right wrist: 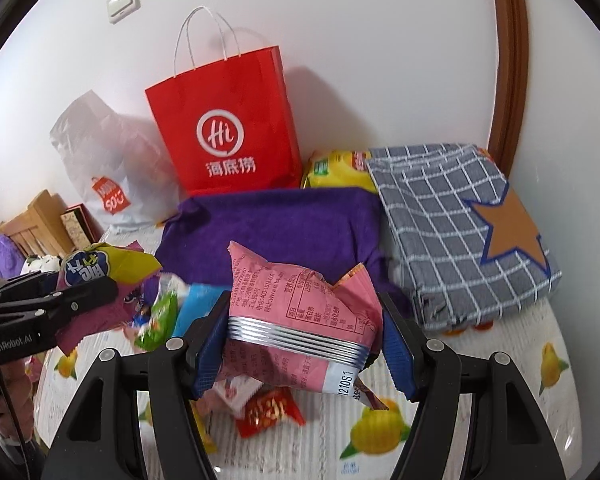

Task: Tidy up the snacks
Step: 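Carry both held snacks up onto the purple towel with both tools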

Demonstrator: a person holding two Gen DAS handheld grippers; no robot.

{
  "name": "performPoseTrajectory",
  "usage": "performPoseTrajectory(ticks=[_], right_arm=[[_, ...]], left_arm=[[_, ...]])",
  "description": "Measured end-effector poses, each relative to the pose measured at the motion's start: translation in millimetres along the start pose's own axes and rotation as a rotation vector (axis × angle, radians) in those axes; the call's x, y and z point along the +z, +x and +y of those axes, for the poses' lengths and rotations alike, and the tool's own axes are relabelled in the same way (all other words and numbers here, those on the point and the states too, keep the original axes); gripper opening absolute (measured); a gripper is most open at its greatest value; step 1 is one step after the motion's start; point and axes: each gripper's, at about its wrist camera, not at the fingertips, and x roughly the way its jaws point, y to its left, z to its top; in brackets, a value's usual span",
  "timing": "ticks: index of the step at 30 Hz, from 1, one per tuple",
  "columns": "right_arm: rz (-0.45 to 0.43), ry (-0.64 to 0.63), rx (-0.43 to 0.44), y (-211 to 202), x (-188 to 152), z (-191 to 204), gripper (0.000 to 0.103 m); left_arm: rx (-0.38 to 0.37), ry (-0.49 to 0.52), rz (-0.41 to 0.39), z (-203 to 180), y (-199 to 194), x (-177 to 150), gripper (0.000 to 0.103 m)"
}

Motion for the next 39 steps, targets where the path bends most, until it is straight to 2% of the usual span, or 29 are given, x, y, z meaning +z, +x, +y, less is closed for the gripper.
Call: performPoseTrajectory(ticks=[15, 33, 39], right_arm=[[-0.003, -0.023, -0.019, 55, 52, 10, 0.068], [-0.022, -0.032, -0.012, 112, 98, 5, 0.068], [-0.014, -0.031, -0.017, 134, 109, 2, 0.068]], left_arm=[[0.028, -0.027, 0.006, 32, 38, 52, 0.050], [0.057, -0.013, 0.007, 46, 82, 95, 0.050], [0.056, -0.019, 0.014, 51, 109, 103, 0.050]])
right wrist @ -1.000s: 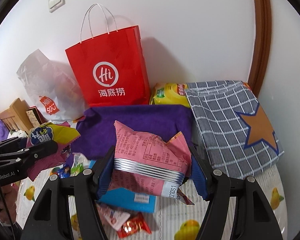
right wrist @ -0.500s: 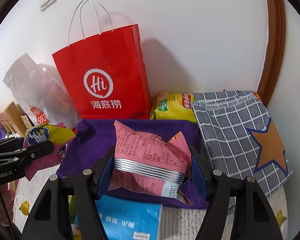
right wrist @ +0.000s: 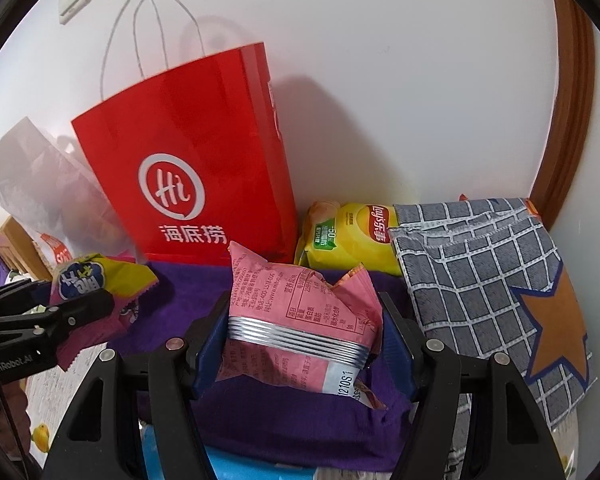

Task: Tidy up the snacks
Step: 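Carry both held snacks up onto the purple towel with both tools, then open the right tool to drop the pink snack while the left releases the chip bag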

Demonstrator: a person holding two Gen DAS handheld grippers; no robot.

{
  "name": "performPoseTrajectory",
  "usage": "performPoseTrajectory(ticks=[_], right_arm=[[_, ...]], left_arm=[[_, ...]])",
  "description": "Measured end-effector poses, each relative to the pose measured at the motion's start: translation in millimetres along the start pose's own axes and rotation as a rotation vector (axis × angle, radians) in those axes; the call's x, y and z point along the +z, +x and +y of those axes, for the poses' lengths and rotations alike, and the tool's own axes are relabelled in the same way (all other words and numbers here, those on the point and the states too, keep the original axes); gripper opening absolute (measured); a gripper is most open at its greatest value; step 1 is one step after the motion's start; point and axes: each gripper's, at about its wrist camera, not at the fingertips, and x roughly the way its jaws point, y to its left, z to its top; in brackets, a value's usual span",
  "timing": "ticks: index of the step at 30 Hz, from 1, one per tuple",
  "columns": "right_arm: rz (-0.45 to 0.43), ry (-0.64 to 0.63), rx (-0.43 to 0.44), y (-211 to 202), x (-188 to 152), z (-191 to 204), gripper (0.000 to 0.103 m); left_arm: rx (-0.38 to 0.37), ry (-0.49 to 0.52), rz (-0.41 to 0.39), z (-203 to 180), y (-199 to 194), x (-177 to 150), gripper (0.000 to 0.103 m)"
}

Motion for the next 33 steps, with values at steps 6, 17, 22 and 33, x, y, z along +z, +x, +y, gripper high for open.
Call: performPoseTrajectory(ticks=[6, 17, 22, 33], right_arm=[[0.019, 0.015, -0.003, 25, -2, -7, 0.068], [0.119, -0.002, -0.027, 68, -16, -23, 0.068], [0.139, -0.022, -0.023, 75, -21, -20, 0.068], [0.182, -0.052, -0.025, 92, -28, -17, 0.068]], left_arm=[[0.005, 0.009, 0.033, 6, 33, -8, 0.050], [0.023, -0.015, 0.107, 22, 68, -14, 0.050], [0.027, -0.021, 0.119, 24, 77, -15, 0.050], [0.028, -0.026, 0.156, 18, 99, -15, 0.050]])
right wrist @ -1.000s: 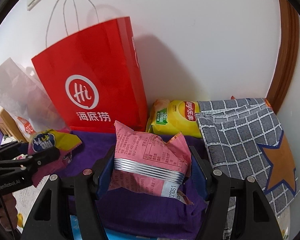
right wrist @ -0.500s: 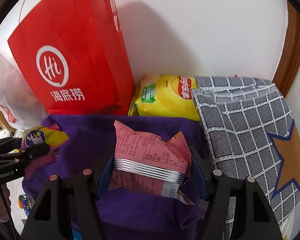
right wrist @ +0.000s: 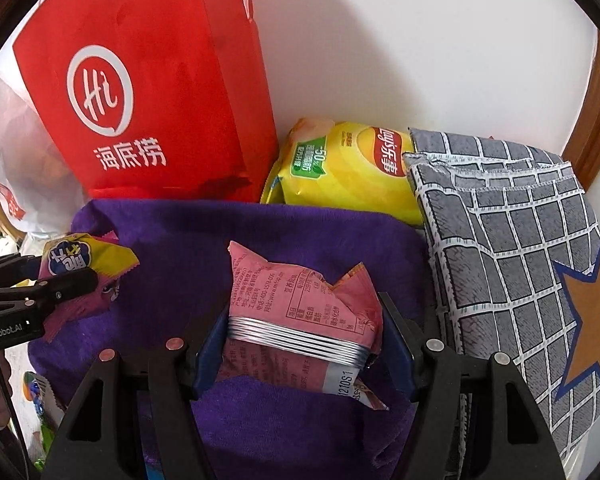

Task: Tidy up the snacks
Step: 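Open the right tool to drop the pink snack while the left releases the chip bag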

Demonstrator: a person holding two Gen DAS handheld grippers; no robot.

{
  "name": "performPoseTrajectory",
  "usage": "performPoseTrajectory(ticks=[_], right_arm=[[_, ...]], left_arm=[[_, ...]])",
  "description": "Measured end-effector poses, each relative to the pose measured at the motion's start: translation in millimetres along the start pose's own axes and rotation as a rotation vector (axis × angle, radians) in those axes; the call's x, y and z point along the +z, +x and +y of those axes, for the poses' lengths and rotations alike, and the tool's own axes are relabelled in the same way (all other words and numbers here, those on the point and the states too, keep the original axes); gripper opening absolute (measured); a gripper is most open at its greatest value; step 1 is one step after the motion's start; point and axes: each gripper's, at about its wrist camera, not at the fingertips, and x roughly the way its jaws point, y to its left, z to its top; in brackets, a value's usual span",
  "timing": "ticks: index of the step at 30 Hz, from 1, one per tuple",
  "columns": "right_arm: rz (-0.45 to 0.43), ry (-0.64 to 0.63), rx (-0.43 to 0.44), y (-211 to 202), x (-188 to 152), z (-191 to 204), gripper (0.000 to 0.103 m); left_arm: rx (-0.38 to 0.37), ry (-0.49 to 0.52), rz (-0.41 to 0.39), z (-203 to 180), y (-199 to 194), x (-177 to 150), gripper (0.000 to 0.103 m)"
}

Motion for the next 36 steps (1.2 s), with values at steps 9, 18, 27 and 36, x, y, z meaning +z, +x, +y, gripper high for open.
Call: performPoseTrajectory(ticks=[9, 18, 27, 36], right_arm=[[0.023, 0.008, 0.003, 8, 1, -2, 0.068], [0.051, -0.017, -0.005, 14, 0, 4, 0.068], [0.073, -0.024, -0.004, 23, -1, 4, 0.070], [0.041, -0.013, 0.021, 9, 2, 1, 0.081]], left_arm=[[0.004, 0.020, 0.020, -9, 9, 0, 0.050], [0.014, 0.034, 0.033, -11, 11, 1, 0.050], [0.017, 0.039, 0.051, -8, 12, 1, 0.051], [0.001, 0.044, 0.057, -11, 10, 0, 0.053]])
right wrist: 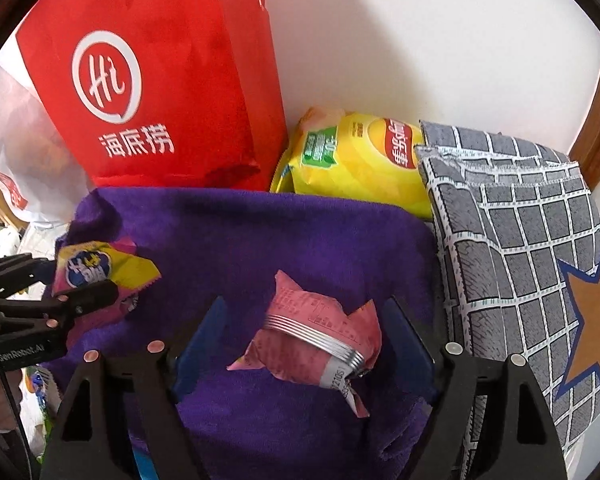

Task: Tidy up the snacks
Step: 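Open the right tool to drop the pink snack while the left releases the chip bag, then withdraw both open tools from the purple towel toward the snack pile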

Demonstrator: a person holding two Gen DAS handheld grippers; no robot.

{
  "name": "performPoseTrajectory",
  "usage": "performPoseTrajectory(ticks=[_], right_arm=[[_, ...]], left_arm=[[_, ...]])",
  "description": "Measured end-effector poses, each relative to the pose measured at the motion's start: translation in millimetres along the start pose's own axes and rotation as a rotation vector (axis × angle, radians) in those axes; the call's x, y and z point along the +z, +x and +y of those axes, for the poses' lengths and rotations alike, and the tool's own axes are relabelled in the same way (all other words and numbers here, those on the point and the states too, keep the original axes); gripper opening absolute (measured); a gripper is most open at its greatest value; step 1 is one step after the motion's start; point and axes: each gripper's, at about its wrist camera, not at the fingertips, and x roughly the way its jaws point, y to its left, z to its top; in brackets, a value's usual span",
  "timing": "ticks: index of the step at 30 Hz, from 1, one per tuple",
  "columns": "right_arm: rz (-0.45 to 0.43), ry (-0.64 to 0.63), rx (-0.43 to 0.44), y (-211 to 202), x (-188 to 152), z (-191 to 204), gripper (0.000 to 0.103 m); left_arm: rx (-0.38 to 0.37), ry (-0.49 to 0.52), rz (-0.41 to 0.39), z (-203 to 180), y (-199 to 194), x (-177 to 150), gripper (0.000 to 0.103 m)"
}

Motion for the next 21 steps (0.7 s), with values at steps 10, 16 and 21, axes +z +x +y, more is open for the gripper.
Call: performPoseTrajectory(ticks=[10, 16, 21], right_arm=[[-0.038, 0.007, -0.026, -25, 4, 2, 0.081], [-0.067, 0.030, -0.055, -46, 6, 3, 0.081], [-0.107, 0.023, -0.081, -69, 2, 7, 0.081]], left_arm=[[-0.017, 0.021, -0.060, -8, -25, 0, 0.074], [-0.026, 0.012, -0.080, -9, -41, 1, 0.074], [-0.030, 0.018, -0.103, -12, -53, -1, 0.074]])
